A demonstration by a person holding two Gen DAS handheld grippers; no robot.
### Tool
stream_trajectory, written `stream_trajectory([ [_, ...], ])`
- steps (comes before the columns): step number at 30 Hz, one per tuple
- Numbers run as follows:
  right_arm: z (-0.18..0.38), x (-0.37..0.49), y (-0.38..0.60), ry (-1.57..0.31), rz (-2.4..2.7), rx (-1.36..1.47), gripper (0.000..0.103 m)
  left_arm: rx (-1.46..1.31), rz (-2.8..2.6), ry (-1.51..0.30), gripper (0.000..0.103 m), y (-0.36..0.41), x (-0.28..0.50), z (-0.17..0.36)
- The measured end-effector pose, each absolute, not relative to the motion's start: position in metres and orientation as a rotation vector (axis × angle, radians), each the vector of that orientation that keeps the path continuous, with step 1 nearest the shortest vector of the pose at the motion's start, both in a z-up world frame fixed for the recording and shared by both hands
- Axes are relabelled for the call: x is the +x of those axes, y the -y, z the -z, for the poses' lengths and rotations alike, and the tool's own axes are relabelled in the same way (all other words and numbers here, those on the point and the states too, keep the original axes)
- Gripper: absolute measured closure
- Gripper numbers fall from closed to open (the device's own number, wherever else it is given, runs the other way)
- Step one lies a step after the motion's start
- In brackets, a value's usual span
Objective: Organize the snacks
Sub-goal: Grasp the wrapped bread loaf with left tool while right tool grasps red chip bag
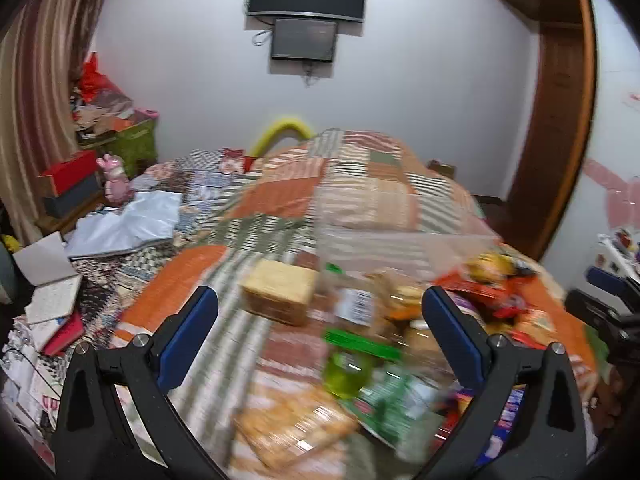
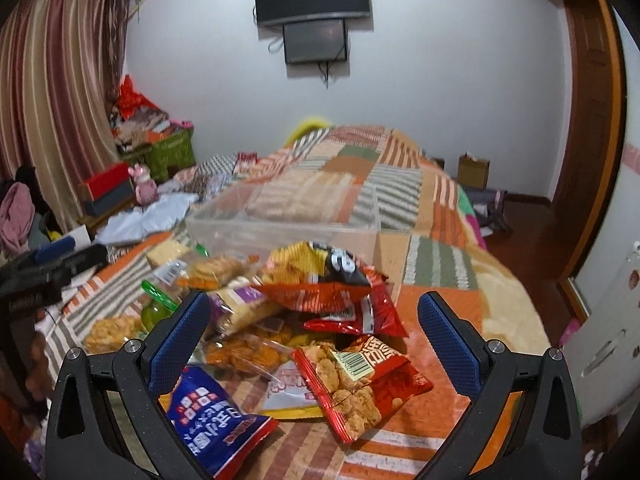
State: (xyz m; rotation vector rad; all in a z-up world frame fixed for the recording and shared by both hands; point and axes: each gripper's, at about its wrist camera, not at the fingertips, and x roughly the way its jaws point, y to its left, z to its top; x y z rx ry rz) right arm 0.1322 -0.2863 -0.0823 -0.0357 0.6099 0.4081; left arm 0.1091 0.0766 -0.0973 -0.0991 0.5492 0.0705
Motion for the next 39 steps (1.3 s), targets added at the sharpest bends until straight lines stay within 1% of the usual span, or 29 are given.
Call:
stream_trajectory([
  [5, 0.095, 0.149, 0.281, -0.669, -0.415, -0.056, 0.0, -0.039, -0.123, -0.59, 0.0, -0.099, 0.143, 0.108],
  [10, 0.102, 0.162, 0.278, -0.713, -0.424, -0.046, 0.0, -0.039, -0.07, -0.711, 0.0, -0.116, 0.182, 0.13],
  [19, 0.111, 0.191, 0.274, -0.794, -0.424, -0.041, 0.0, -0.015, 0.033, -0.876, 0.0, -0.115, 0.226, 0.169],
  [23, 0.107, 0.197, 0.267, -0.804, -0.457, -0.029, 0.0, -0.021, 0.052, -0.903, 0.0, -0.115, 0.237, 0.177],
  [28, 0.108, 0.204, 0.255, -0.803, -0.459, -0.078, 0.0, -0.009, 0.06, -0.912, 0.0, -0.116, 0.245, 0.178],
  [29, 0.11, 0.207, 0.254, -0.813, -0.453, -0.081, 0.0, -0.008, 0.061, -0.913, 0.001, -0.116, 0.246, 0.179],
  [31, 0.113, 0.212, 0.258, -0.839, -0.451, -0.059, 0.0, -0.005, 0.067, -0.926, 0.012, -0.116, 0.248, 0.181],
  [32, 0.112, 0.214, 0.26, -0.847, -0.455, -0.044, 0.0, -0.011, 0.076, -0.938, 0.014, -0.117, 0.25, 0.184],
  [36, 0.108, 0.216, 0.274, -0.855, -0.462, 0.009, 0.0, -0.065, 0.104, -0.968, 0.02, -0.124, 0.253, 0.19],
  [39, 0.106, 0.22, 0.279, -0.85, -0.431, -0.022, 0.0, -0.072, 0.113, -0.967, 0.021, -0.125, 0.253, 0.191],
])
